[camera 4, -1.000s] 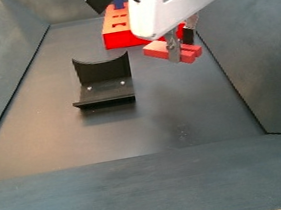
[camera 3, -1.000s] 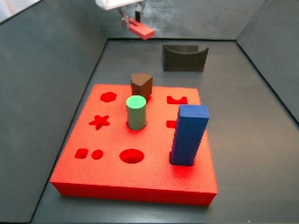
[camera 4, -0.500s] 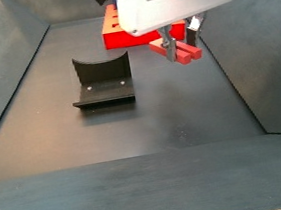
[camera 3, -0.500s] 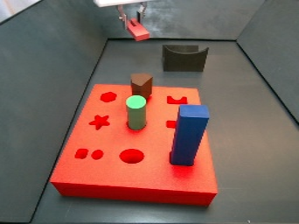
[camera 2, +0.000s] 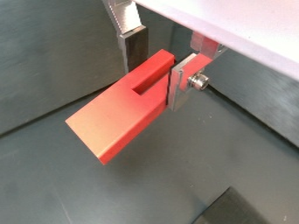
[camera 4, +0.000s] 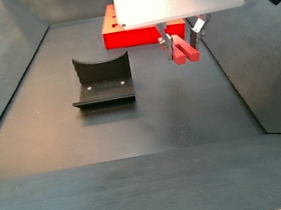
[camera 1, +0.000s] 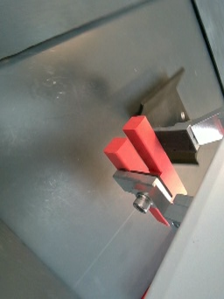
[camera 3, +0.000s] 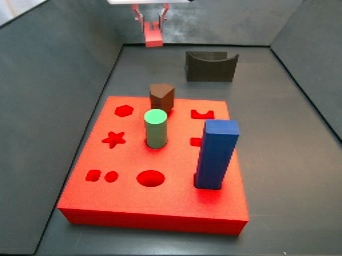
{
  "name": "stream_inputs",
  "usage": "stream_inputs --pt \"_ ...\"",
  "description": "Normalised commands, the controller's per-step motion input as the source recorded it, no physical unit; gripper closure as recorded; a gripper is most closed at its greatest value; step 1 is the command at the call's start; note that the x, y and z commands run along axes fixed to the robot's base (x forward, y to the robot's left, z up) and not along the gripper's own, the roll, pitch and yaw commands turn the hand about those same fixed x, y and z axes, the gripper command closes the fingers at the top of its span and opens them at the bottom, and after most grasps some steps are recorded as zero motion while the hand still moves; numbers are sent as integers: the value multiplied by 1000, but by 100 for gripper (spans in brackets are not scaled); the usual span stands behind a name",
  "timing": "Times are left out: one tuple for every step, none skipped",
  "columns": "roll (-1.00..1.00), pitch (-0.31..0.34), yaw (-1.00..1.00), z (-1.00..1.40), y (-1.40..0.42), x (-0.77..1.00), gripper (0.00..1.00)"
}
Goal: Pick up the double-square object. Move up. Rotate the double-square object. Place the double-square object on the fixture. Regrasp the double-square object. Move to above the board. Insert the double-square object.
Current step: Rotate the double-square object.
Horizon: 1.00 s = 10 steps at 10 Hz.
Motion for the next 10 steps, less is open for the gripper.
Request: stream_inputs --pt "-41 -7 -448 -11 16 -4 100" --pt "-41 -7 -261 -10 16 -3 100" --pt "0 0 0 -1000 0 0 100" --pt "1 -12 37 -1000 2 11 100" --pt "-8 -19 41 -1000 1 23 100" --pt "-23 -24 38 -1000 0 29 100" --pt "-45 -26 26 -1000 5 37 100" --pt "-62 -26 18 -1000 5 45 100" --pt "-77 -24 15 -895 9 51 100" --pt "-97 -25 12 -724 12 51 100"
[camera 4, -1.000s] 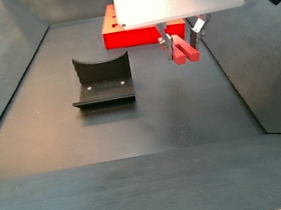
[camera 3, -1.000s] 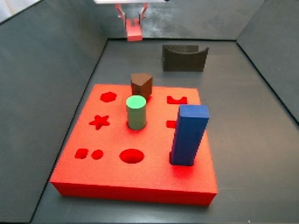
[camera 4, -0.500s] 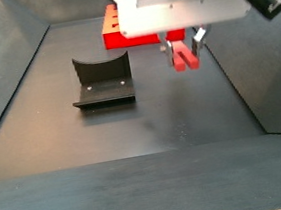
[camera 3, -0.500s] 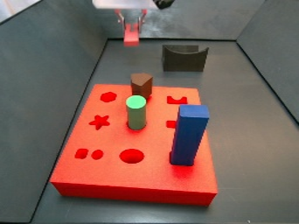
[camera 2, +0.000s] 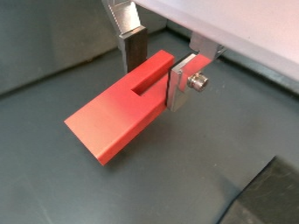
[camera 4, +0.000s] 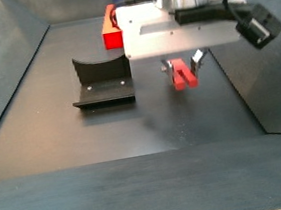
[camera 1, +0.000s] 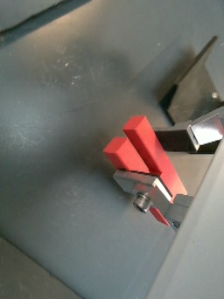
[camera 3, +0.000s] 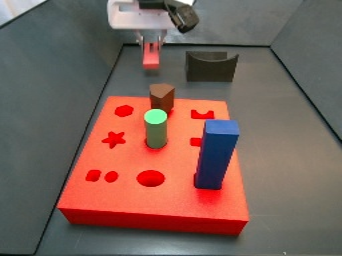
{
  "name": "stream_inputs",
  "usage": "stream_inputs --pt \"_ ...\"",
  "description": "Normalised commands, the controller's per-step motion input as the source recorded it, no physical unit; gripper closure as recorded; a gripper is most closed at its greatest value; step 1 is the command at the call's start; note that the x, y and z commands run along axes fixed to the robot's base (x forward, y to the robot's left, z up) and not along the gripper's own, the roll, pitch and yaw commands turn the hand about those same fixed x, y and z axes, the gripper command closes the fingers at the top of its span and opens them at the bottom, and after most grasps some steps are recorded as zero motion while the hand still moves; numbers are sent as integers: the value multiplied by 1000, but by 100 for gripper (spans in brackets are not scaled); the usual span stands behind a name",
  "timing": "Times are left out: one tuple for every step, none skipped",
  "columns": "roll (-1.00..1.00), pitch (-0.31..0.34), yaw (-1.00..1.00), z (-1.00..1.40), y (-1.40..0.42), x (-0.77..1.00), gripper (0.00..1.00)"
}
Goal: Pick up the double-square object. Move up. Rotate the double-square object. Place the double-square object on the fixture. Regrasp the double-square object. Move to above the board. Insert the double-square object.
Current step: Rotate the double-square object.
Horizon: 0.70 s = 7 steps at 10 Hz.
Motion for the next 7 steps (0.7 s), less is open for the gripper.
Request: stream_inputs --pt "-111 -28 9 -603 15 52 100" --pt "-128 -33 7 -452 17 47 100" --pt "-138 -37 8 -346 20 44 100" --pt "-145 -43 8 -242 20 42 100" --pt "0 0 0 0 0 0 0" --pt "0 0 0 1000 0 0 0" --pt "0 0 0 1000 0 0 0"
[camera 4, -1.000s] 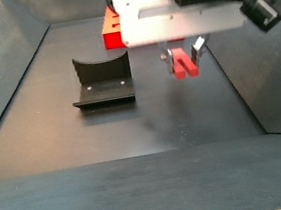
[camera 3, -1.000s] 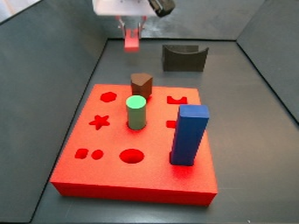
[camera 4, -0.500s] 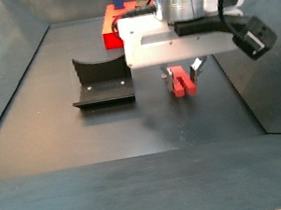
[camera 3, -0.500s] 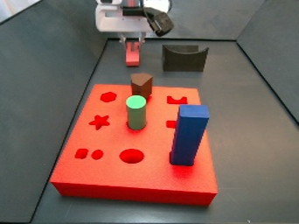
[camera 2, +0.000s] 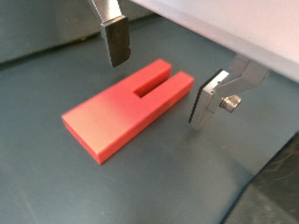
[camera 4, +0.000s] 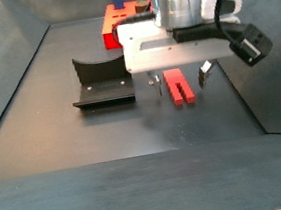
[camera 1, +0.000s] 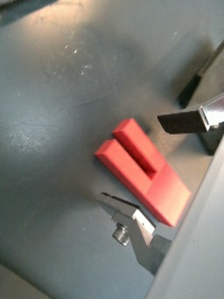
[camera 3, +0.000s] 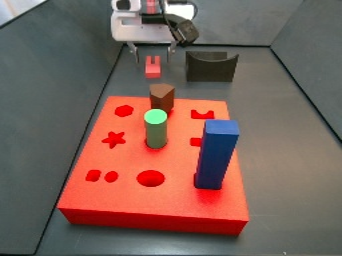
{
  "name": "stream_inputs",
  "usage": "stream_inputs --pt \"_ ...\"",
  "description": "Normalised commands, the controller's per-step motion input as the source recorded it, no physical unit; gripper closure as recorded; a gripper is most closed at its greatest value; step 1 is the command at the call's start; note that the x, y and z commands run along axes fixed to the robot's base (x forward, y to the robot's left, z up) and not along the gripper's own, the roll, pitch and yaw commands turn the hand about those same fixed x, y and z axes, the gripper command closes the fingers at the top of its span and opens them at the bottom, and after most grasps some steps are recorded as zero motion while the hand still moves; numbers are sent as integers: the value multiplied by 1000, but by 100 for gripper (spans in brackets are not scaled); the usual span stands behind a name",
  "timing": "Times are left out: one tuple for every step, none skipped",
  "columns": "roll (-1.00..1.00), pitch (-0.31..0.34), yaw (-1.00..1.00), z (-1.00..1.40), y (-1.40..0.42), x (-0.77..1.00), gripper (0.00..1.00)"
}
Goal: Pick up the double-square object. Move up. Rotate the double-square object. Place the double-square object on the fixture. Regrasp the double-square object. Move to above the board. Insert the double-square object.
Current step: Rotate the double-square object.
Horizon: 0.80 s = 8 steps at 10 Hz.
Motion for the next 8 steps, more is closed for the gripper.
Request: stream_inputs --pt "7 32 -6 1000 1 -14 0" --pt "13 43 -11 1000 3 -13 0" --pt "29 66 -21 1000 7 -12 0" --pt "45 73 -26 1000 9 -17 0" --pt "53 71 -25 1000 9 -22 0" --pt "63 69 -22 1000 9 -30 0" --pt "77 65 -16 865 11 -34 0" --pt "84 66 -11 720 8 -34 0"
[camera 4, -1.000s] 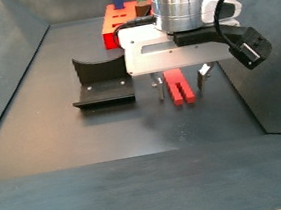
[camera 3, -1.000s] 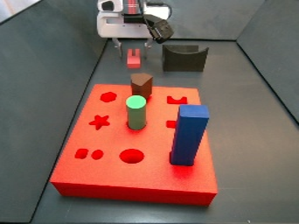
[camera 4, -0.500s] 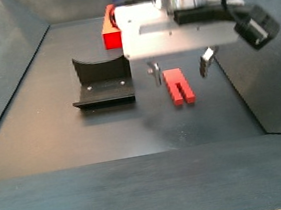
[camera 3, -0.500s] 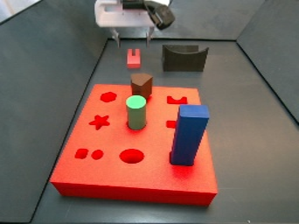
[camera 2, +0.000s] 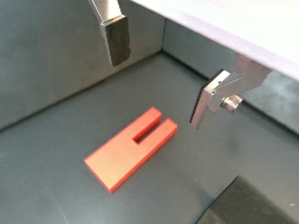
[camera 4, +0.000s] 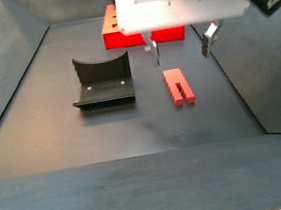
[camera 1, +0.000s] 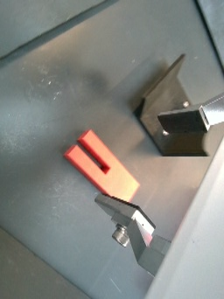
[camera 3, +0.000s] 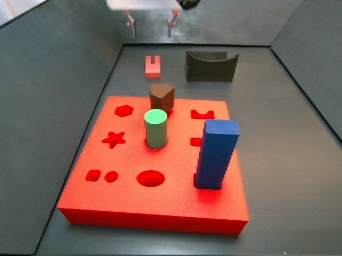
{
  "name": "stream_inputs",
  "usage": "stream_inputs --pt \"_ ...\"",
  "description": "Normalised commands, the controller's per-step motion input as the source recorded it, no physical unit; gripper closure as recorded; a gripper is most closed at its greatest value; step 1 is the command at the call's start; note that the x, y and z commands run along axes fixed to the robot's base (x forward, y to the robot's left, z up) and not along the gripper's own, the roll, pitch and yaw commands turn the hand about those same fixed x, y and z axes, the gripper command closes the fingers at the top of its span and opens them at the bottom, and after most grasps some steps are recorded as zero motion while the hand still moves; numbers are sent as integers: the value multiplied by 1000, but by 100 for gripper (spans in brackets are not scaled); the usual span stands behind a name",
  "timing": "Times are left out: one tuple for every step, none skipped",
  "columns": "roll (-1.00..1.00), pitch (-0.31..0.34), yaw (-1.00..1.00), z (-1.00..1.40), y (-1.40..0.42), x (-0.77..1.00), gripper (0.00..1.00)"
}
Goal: Pick up the double-square object. Move up. Rotate the double-square object. Place the double-square object on the fixture. Regrasp the double-square object. Move to above the board. Insert the double-square object.
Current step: Rotate the double-square object.
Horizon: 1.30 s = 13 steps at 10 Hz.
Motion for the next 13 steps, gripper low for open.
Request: stream_inputs --pt "0 0 1000 0 0 0 0" --pt "0 0 1000 -101 -2 -2 0" --pt "2 0 1000 -257 2 16 0" --pt "2 -3 1000 -180 6 54 0" --pt "2 -4 1000 -107 2 45 0" --pt "1 -4 1000 -71 2 40 0" --pt "1 -5 1000 -49 2 32 0" --pt "1 -5 1000 -47 3 33 0" --pt "1 -6 1000 -42 3 36 0" --pt "1 -6 1000 -39 3 37 0" --pt "1 -6 1000 -36 3 38 0" --pt "1 -7 1000 -35 3 39 0" --pt "1 -7 1000 -33 3 40 0"
